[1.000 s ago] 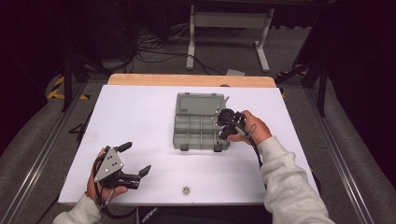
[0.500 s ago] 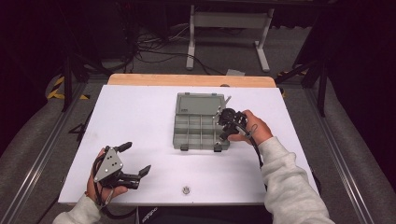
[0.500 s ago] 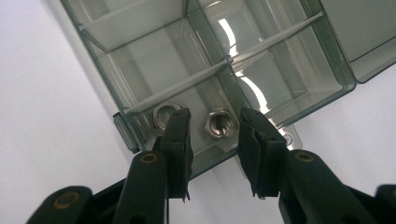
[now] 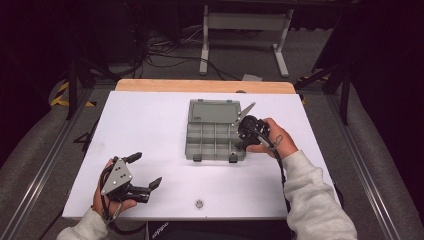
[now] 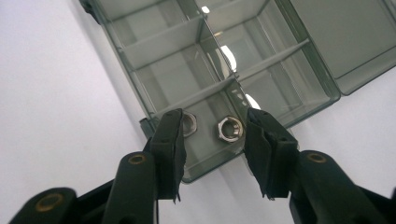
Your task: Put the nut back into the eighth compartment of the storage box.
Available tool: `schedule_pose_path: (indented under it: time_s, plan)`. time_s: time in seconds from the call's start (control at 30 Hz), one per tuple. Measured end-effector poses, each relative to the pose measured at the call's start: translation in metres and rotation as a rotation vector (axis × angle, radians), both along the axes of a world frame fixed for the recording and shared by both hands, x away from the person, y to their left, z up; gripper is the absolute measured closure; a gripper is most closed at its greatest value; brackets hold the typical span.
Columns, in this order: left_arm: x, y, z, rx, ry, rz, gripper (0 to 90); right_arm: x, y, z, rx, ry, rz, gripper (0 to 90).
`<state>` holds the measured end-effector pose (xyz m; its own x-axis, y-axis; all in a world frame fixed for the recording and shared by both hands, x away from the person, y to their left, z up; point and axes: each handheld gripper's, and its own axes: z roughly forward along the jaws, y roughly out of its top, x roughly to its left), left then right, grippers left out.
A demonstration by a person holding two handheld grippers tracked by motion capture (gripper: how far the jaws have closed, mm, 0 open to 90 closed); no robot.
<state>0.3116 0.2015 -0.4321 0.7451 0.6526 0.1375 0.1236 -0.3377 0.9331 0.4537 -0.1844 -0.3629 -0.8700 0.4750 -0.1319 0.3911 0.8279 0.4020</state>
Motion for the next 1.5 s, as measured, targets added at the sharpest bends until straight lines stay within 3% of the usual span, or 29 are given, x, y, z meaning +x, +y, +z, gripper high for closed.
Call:
schedule_pose_path:
  time_s: [0.23,0.5,0.77,0.9,1.17,1.5]
  plan:
    - [0.001,0.0,0.0,0.005,-0.003,0.001,3.5,-0.016,0.001,0.004,0.065,-0.031,0.03,51.9]
    - [0.001,-0.001,-0.001,0.005,0.003,-0.001,3.6,-0.039,0.013,0.006,0.079,-0.073,0.099,41.2]
    - [0.001,-0.001,-0.001,0.016,0.003,-0.006,3.6,-0.06,0.029,0.001,0.07,-0.08,0.17,31.7]
    - [0.001,-0.002,-0.001,0.017,0.004,-0.007,3.6,-0.072,0.041,-0.006,0.067,-0.055,0.216,26.7]
    - [0.001,-0.002,-0.001,0.021,0.004,-0.009,3.6,-0.088,0.061,-0.017,0.041,-0.038,0.256,14.5]
    - [0.001,-0.002,-0.001,0.025,0.004,-0.006,3.6,-0.109,0.087,-0.036,-0.005,0.023,0.363,14.1]
